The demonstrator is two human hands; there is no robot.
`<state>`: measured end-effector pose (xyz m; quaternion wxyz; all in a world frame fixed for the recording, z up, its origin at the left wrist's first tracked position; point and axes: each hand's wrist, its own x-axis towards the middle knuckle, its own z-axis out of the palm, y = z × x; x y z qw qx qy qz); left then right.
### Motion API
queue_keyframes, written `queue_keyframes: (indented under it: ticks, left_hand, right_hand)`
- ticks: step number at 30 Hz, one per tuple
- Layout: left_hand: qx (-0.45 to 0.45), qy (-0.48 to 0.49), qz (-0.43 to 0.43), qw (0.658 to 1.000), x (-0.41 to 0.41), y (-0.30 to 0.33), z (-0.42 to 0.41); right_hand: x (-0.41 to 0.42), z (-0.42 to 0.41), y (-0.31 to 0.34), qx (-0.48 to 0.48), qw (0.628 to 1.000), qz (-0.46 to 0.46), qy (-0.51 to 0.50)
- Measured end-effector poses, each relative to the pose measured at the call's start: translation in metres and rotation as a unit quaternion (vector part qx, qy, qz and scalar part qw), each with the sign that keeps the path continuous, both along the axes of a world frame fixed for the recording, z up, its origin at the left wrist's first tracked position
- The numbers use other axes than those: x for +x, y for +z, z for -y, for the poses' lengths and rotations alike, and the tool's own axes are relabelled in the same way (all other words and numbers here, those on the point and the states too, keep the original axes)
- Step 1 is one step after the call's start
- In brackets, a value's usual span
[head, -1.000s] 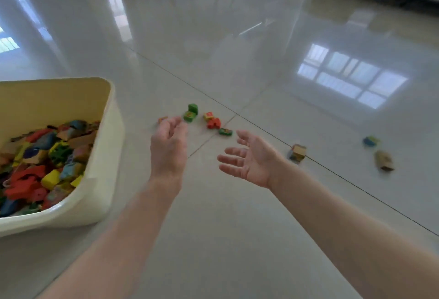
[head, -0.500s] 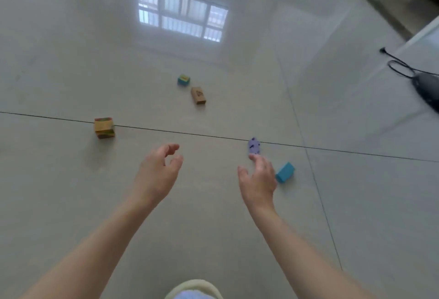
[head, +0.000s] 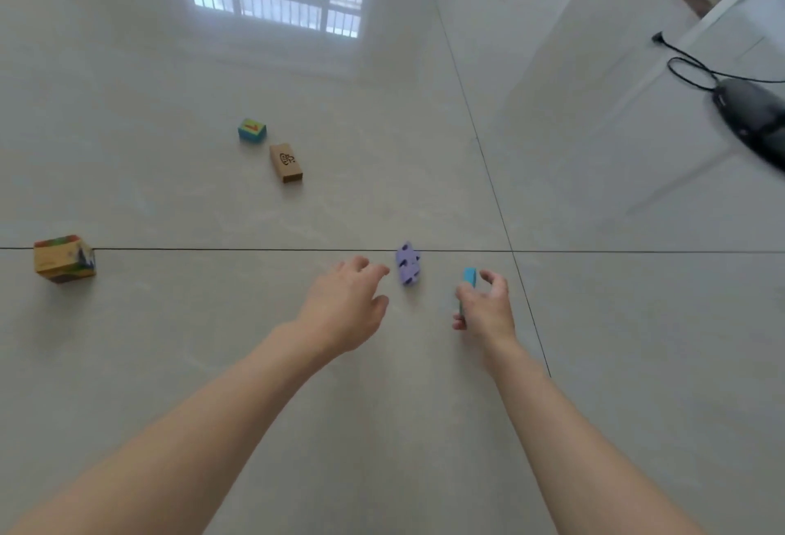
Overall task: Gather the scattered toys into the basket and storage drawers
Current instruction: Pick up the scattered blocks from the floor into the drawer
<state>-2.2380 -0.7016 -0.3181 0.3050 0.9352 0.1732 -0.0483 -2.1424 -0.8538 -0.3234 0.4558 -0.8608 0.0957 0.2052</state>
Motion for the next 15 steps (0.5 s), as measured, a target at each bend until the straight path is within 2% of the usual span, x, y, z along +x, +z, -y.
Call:
queue_keyframes:
  ticks: [1, 3, 9, 12, 15]
  left_hand:
    - [0.012, -0.015, -0.008, 1.000, 0.010, -0.001, 0.003]
    - [0.025, -0.033, -0.018, 0.999, 0.032, -0.005, 0.009]
    - [0.078, -0.100, -0.061, 0.990, 0.063, -0.029, 0.024]
    - [0.118, -0.100, 0.003, 0.988, 0.056, -0.037, 0.023]
    - [0.108, -0.107, 0.063, 0.986, 0.043, -0.034, 0.016]
  right_hand:
    - [0.004, 0.000, 0.003, 0.073, 0.996, -0.017, -0.040]
    - [0.012, 0.003, 0.009, 0.128, 0.988, -0.022, -0.088]
    - [0.027, 0.005, 0.017, 0.119, 0.990, -0.026, -0.075]
    - [0.026, -0.009, 0.014, 0.106, 0.993, -0.035, -0.031]
    - [0.018, -0.035, 0.016, 0.106, 0.993, -0.027, 0.035]
